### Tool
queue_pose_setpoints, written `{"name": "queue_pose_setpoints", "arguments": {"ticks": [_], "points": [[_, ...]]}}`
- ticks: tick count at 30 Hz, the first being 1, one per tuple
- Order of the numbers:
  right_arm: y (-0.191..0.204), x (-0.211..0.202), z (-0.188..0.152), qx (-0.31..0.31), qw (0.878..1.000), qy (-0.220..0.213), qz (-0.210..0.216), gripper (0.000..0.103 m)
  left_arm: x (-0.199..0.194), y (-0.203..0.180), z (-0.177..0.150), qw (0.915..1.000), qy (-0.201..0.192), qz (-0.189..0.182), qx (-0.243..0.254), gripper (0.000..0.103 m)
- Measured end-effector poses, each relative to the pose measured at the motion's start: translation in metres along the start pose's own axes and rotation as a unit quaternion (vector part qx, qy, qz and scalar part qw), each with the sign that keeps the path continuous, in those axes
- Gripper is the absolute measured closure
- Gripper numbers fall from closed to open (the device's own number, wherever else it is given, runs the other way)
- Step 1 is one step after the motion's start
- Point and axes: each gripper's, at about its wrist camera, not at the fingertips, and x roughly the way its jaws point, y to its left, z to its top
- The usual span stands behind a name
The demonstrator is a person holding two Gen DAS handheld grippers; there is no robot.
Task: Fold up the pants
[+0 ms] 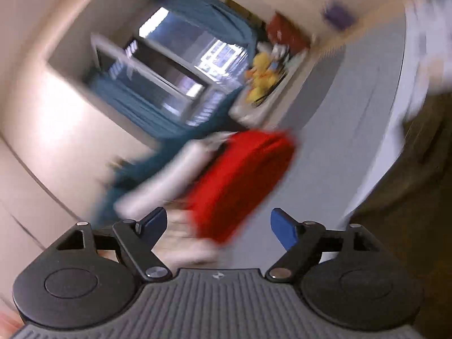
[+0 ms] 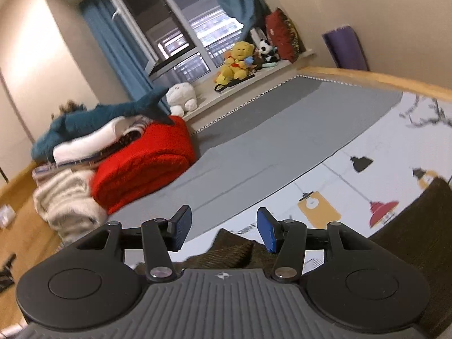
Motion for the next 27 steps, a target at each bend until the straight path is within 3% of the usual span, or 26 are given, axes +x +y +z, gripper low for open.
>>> {"name": "queue_pose_setpoints", "arguments": {"ticks": [1,2,3,5,6,8,9,11,12,13,16,19,21,24,27], "points": [[0.001,0.003,-0.002,-0.007,1.0,0.003,-0.007,0.049,-0.001,-0.007,0.004,0.998,0.004,-0.033,-0.054,0.017],[0.001,0.007,-0.005,-0.011,1.0,0.009,-0.015,0.049,0.001,-0.016,0.006,0.9902,0.016,-0.075,-0.117,0.017],[0.0,0.014,-0.008,-0.012,0.999,0.02,-0.024,0.049,0.008,-0.025,0.006,0.9767,0.041,-0.124,-0.17,0.019],[0.0,0.027,-0.015,-0.007,0.999,0.037,-0.038,0.049,0.025,-0.046,0.014,0.9403,0.127,-0.192,-0.251,0.047],[0.001,0.035,-0.018,-0.005,0.998,0.045,-0.045,0.049,0.038,-0.054,0.016,0.919,0.165,-0.212,-0.289,0.054],[0.0,0.049,-0.027,-0.004,0.997,0.05,-0.052,0.053,0.058,-0.062,0.016,0.886,0.191,-0.253,-0.339,0.084],[-0.001,0.058,-0.031,-0.004,0.997,0.058,-0.057,0.065,0.066,-0.068,0.019,0.8827,0.196,-0.257,-0.341,0.086],[-0.005,0.077,-0.035,0.016,0.993,0.088,-0.074,0.079,0.084,-0.071,0.028,0.8974,0.195,-0.229,-0.323,0.086],[-0.008,0.085,-0.035,0.035,0.993,0.09,-0.073,0.079,0.09,-0.07,0.031,0.9005,0.193,-0.22,-0.321,0.086],[-0.01,0.093,-0.035,0.042,0.992,0.094,-0.078,0.079,0.095,-0.069,0.028,0.8983,0.194,-0.219,-0.328,0.086],[-0.02,0.122,-0.036,0.069,0.986,0.121,-0.096,0.078,0.107,-0.062,0.024,0.8856,0.21,-0.218,-0.353,0.084],[-0.04,0.158,-0.036,0.097,0.977,0.146,-0.12,0.067,0.118,-0.07,0.019,0.8814,0.228,-0.21,-0.357,0.077],[-0.055,0.18,-0.035,0.098,0.973,0.151,-0.144,0.056,0.126,-0.077,0.017,0.88,0.24,-0.203,-0.356,0.073],[-0.075,0.211,-0.037,0.099,0.967,0.188,-0.14,0.055,0.137,-0.082,0.009,0.8755,0.259,-0.199,-0.356,0.072],[-0.081,0.237,-0.045,0.06,0.963,0.225,-0.136,0.055,0.143,-0.081,-0.001,0.8731,0.268,-0.198,-0.356,0.067]]}}
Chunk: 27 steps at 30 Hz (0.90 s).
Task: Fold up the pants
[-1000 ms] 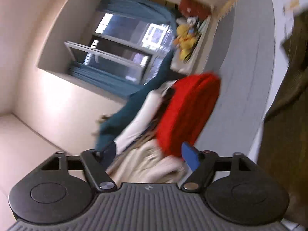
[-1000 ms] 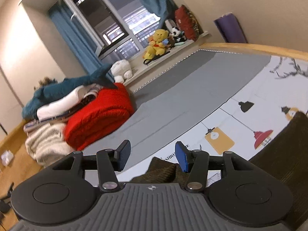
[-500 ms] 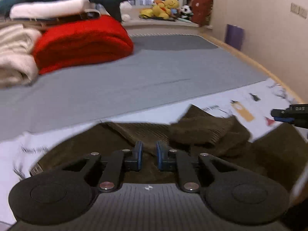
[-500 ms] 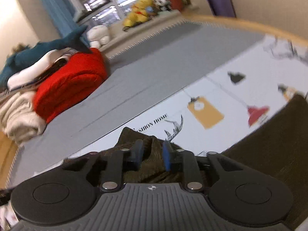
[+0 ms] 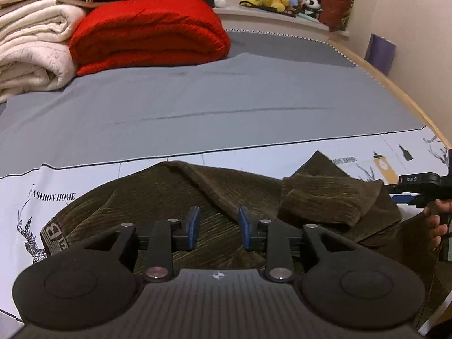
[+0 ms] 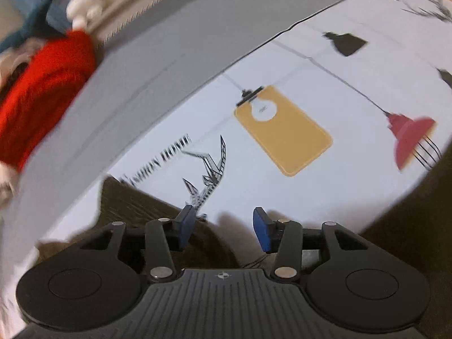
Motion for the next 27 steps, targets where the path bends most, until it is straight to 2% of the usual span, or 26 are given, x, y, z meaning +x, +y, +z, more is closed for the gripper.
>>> {"name": "queue_pose_setpoints", "arguments": {"ticks": [4,8,10,12,13,15,18,20,21,22,23,24,25,26,27], "points": [[0.023,0.019,-0.002,-0.09,0.995,0.03,0.024,0.053,0.01,0.008,-0.001,0.9999,0.013,0.009,-0.003,0.067],[0.051,0.027,-0.009,-0.191,0.981,0.033,0.019,0.055,0.017,0.012,0.0,0.9996,0.025,0.011,-0.004,0.066],[0.062,0.031,-0.012,-0.235,0.972,0.031,0.01,0.061,0.019,0.009,0.0,0.9995,0.028,0.011,-0.002,0.065],[0.072,0.032,-0.014,-0.274,0.961,0.037,0.017,0.082,0.021,0.004,0.0,0.9995,0.03,0.011,0.002,0.063],[0.079,0.032,-0.014,-0.293,0.955,0.039,0.015,0.083,0.022,0.002,0.0,0.9995,0.03,0.011,0.005,0.061],[0.088,0.032,-0.017,-0.333,0.942,0.04,0.003,0.096,0.023,-0.004,0.001,0.9994,0.029,0.013,0.012,0.06],[0.094,0.026,-0.013,-0.35,0.937,0.018,0.007,0.097,0.026,-0.01,0.002,0.9993,0.028,0.015,0.016,0.06],[0.091,0.007,0.001,-0.311,0.949,-0.042,0.026,0.098,0.026,-0.011,0.004,0.9994,0.025,0.019,0.013,0.06],[0.083,-0.012,0.015,-0.25,0.962,-0.101,0.047,0.098,0.027,-0.012,0.005,0.9995,0.022,0.02,0.009,0.06],[0.069,-0.034,0.027,-0.172,0.968,-0.17,0.064,0.098,0.027,-0.012,0.006,0.9996,0.02,0.02,0.006,0.06],[0.052,-0.053,0.035,-0.089,0.966,-0.234,0.065,0.098,0.027,-0.012,0.007,0.9996,0.018,0.019,0.004,0.06],[0.035,-0.067,0.038,-0.012,0.958,-0.286,0.022,0.098,0.027,-0.014,0.007,0.9997,0.018,0.016,0.004,0.06],[0.019,-0.071,0.039,0.045,0.953,-0.299,-0.028,0.098,0.029,-0.016,0.007,0.9997,0.02,0.015,0.006,0.06],[0.001,-0.067,0.04,0.098,0.952,-0.284,-0.06,0.098,0.031,-0.018,0.006,0.9995,0.024,0.014,0.011,0.06],[-0.017,-0.057,0.041,0.143,0.956,-0.247,-0.072,0.098,0.033,-0.021,0.005,0.9994,0.027,0.012,0.016,0.06]]}}
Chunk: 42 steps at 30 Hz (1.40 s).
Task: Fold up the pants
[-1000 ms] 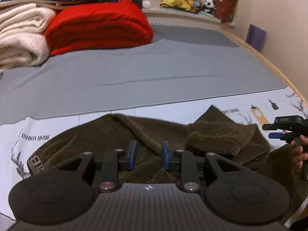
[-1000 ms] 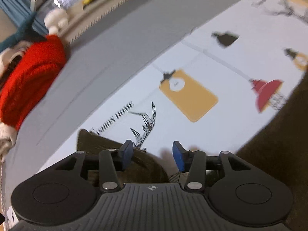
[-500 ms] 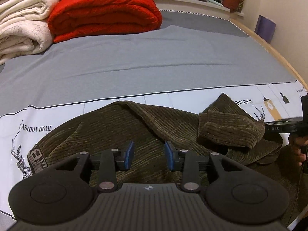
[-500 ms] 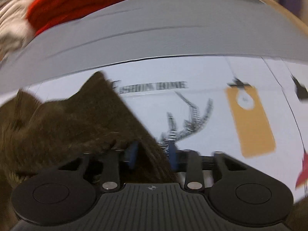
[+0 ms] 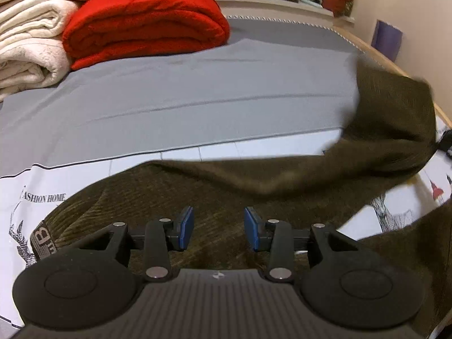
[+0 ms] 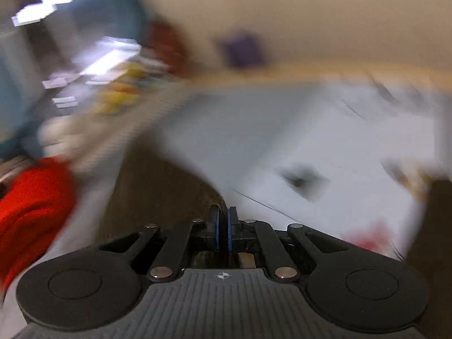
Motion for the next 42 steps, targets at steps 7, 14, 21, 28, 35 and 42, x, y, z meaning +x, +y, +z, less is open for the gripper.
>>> {"name": "queue_pose_setpoints", "arguments": {"ticks": [7,14,21,28,35,42], "points": [[-0.034,0.044,0.0,0.01,0.994,0.104,-0.026,0.088,0.02,-0.01,-0.003,0.9989,0.035,-0.032,-0.001,0.054],[-0.089,0.072,0.018,0.113,0.988,0.102,-0.023,0.062,0.047,-0.02,-0.008,0.9946,0.079,-0.066,-0.012,0.042],[-0.11,0.102,0.03,0.154,0.984,0.093,0.012,0.062,0.088,-0.032,-0.017,0.9891,0.127,-0.074,0.01,0.033],[-0.104,0.116,0.046,0.112,0.99,0.084,0.007,0.095,0.11,-0.028,-0.027,0.9856,0.154,-0.048,0.05,0.074],[-0.077,0.077,0.066,0.042,0.997,-0.038,-0.053,0.098,0.089,-0.012,-0.011,0.9852,0.134,-0.029,0.103,0.09],[-0.125,0.084,0.047,0.074,0.981,0.048,-0.171,0.096,0.082,-0.007,-0.022,0.9702,0.169,-0.089,0.149,0.076]]}}
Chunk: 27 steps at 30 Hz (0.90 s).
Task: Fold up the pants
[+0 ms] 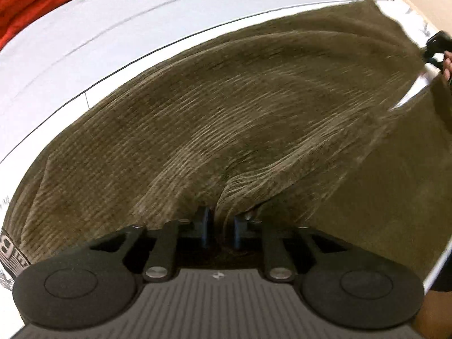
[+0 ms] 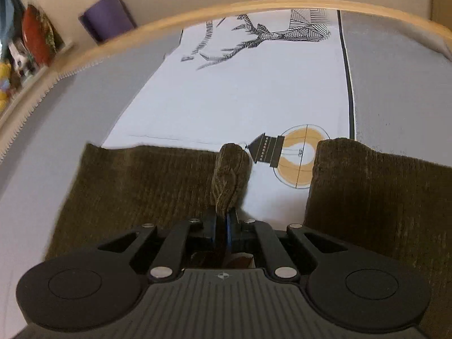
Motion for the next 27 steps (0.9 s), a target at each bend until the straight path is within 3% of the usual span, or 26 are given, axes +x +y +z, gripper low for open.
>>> {"name": "queue_pose_setpoints", "arguments": {"ticks": [4,5,7,8,10,13,14,16,19,24,27], "points": [[0.008,-0.03,0.012,-0.022,0.999,-0.042,-0.005,0.09,-0.045,0.03,-0.003,0.9927,-0.082,-0.07,-0.054,0.041],[0.008,-0.038,0.015,-0.022,0.998,-0.05,-0.002,0.089,-0.056,0.042,-0.006,0.9874,-0.106,-0.089,-0.077,0.041],[0.004,-0.058,0.02,-0.013,0.998,-0.061,0.017,0.088,-0.065,0.063,-0.013,0.978,-0.132,-0.108,-0.12,0.046],[0.005,-0.069,0.021,-0.011,0.997,-0.064,0.03,0.088,-0.061,0.074,-0.017,0.9754,-0.131,-0.109,-0.141,0.065],[0.008,-0.095,0.021,-0.015,0.995,-0.078,0.065,0.088,-0.04,0.087,-0.027,0.9771,-0.1,-0.081,-0.169,0.088],[0.025,-0.149,0.01,-0.041,0.985,-0.099,0.133,0.084,0.01,0.095,-0.05,0.9864,0.003,-0.005,-0.164,0.092],[0.031,-0.167,0.004,-0.049,0.981,-0.098,0.158,0.08,0.014,0.098,-0.058,0.9863,0.007,-0.002,-0.165,0.094],[0.043,-0.209,-0.016,-0.078,0.968,-0.092,0.218,0.075,0.003,0.11,-0.058,0.9801,-0.003,-0.017,-0.198,0.093],[0.062,-0.265,-0.056,-0.142,0.944,-0.06,0.29,0.067,-0.035,0.139,-0.061,0.971,-0.068,-0.011,-0.229,0.08],[0.073,-0.304,-0.138,-0.218,0.903,0.024,0.37,0.065,-0.074,0.22,-0.084,0.94,-0.12,0.038,-0.317,0.064],[0.088,-0.298,-0.185,-0.304,0.881,0.039,0.36,0.065,-0.074,0.276,-0.112,0.9078,-0.117,0.061,-0.398,0.055]]}}
